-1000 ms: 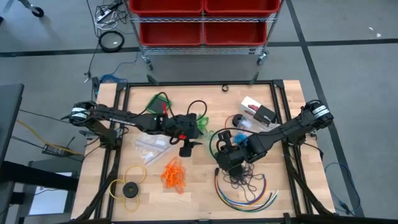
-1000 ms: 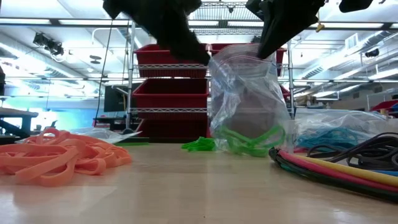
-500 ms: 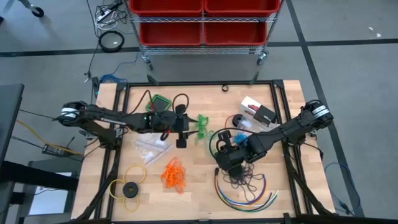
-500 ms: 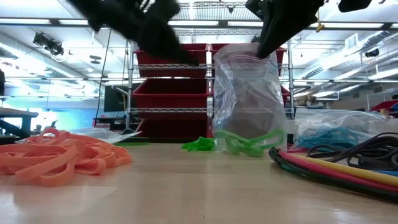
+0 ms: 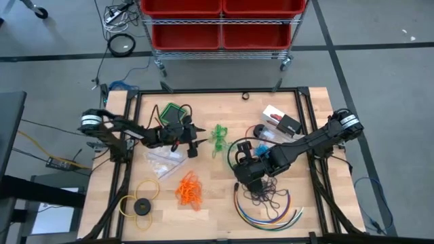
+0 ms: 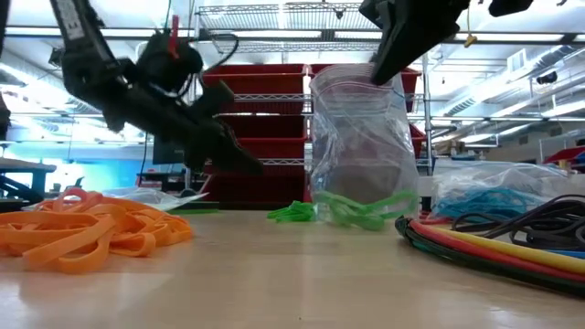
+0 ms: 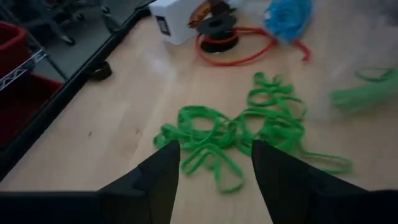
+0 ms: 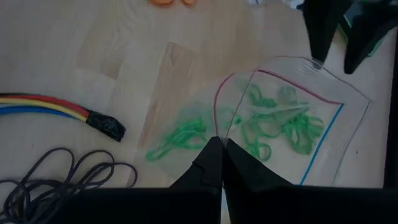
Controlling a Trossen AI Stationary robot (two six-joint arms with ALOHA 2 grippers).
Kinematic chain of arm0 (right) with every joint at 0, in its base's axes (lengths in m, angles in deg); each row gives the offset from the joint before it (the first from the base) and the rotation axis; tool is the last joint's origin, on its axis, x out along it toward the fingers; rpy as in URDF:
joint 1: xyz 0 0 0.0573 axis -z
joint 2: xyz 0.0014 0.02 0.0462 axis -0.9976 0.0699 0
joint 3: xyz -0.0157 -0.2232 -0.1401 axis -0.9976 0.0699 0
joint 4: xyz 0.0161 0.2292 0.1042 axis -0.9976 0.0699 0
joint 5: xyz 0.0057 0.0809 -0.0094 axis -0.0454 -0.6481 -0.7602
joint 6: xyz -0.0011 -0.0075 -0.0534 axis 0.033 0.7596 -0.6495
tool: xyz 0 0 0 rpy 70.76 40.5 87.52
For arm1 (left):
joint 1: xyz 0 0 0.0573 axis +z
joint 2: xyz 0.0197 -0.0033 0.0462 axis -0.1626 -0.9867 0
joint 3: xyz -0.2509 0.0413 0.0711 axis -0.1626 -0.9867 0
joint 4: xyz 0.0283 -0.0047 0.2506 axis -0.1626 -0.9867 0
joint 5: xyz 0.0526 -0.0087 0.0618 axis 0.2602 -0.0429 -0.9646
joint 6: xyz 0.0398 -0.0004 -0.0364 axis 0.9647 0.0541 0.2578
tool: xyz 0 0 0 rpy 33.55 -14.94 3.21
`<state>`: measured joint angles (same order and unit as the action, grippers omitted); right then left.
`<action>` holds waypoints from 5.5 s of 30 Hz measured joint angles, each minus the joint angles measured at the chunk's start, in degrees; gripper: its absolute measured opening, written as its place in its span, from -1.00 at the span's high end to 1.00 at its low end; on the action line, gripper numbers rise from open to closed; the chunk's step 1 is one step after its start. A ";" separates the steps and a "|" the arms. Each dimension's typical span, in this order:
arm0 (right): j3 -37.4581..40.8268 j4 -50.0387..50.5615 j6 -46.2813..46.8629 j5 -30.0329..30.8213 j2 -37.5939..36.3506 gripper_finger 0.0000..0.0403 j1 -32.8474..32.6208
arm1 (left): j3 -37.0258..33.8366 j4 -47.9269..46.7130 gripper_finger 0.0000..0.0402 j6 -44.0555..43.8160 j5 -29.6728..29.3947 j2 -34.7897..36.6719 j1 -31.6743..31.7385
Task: Sort rubber bands
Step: Put the green rubber band into the transparent zip bag
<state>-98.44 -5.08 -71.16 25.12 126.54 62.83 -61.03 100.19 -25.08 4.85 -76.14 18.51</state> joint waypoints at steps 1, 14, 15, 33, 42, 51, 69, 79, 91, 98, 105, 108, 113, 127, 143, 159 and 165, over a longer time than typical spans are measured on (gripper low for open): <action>0.00 -0.07 0.32 0.01 0.00 1.00 0.05 | 0.00 1.39 -0.04 -0.01 0.00 -1.46 0.31; 0.00 -1.38 0.49 -0.08 0.00 1.00 0.04 | 1.40 16.00 -0.04 -1.08 -1.38 -18.30 0.63; 0.00 -1.62 0.50 -0.08 0.00 1.00 0.04 | 1.72 15.49 -0.04 -1.89 -1.44 -18.60 0.63; 0.00 -2.01 0.94 0.01 0.00 1.00 0.09 | 3.41 11.80 -0.04 -6.20 2.99 -19.18 0.69; 0.00 -2.34 0.92 0.01 0.00 1.00 0.09 | 5.38 7.69 0.07 -6.22 3.93 -19.03 0.69; 0.00 -2.38 0.88 -0.02 0.00 1.00 0.09 | 5.82 5.04 0.22 -12.06 7.03 -18.98 3.60; 0.00 -2.43 1.19 -0.04 0.00 1.00 0.09 | 6.99 1.62 0.46 -9.71 10.44 -19.09 4.65; 0.00 -2.43 1.21 -0.04 0.00 1.00 0.09 | 6.95 1.66 0.96 -6.00 13.07 -19.16 4.63; 0.00 -2.32 1.22 -0.10 0.00 1.00 0.09 | 6.51 -0.90 0.99 -11.01 26.22 -7.81 -3.83; 0.00 -2.50 1.25 -0.13 0.00 1.00 -0.02 | 8.65 -2.55 1.00 -10.64 26.40 4.98 -11.17; 0.00 -3.31 1.24 -0.12 0.00 1.00 -0.02 | 20.05 -16.81 1.00 -6.96 25.00 5.87 -13.31; 0.00 -3.28 1.23 -0.12 0.00 1.00 -0.02 | 25.49 -24.93 1.00 -2.70 19.10 4.74 -13.67; 0.00 -3.12 0.39 -0.10 0.00 1.00 -0.02 | 31.04 -29.90 1.00 1.18 14.39 3.27 -12.97; 0.02 -3.92 -0.28 -0.06 0.00 1.00 0.02 | 34.73 -40.26 0.75 -1.30 19.19 -0.73 -10.32; 0.04 -3.88 -0.21 -0.04 0.04 1.00 0.02 | 34.73 -43.06 -0.16 -2.92 17.89 1.36 -10.21; 0.02 -3.99 1.50 -0.04 0.07 1.00 0.00 | 17.17 -33.00 -0.14 1.22 8.31 8.78 -5.45; 0.02 -4.05 1.53 -0.06 0.07 1.00 0.00 | -3.89 13.76 -0.13 -1.53 6.77 1.96 -3.84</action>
<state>-98.42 -9.13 -69.63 25.06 126.60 62.83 -64.92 113.95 -26.61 11.62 -74.18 14.67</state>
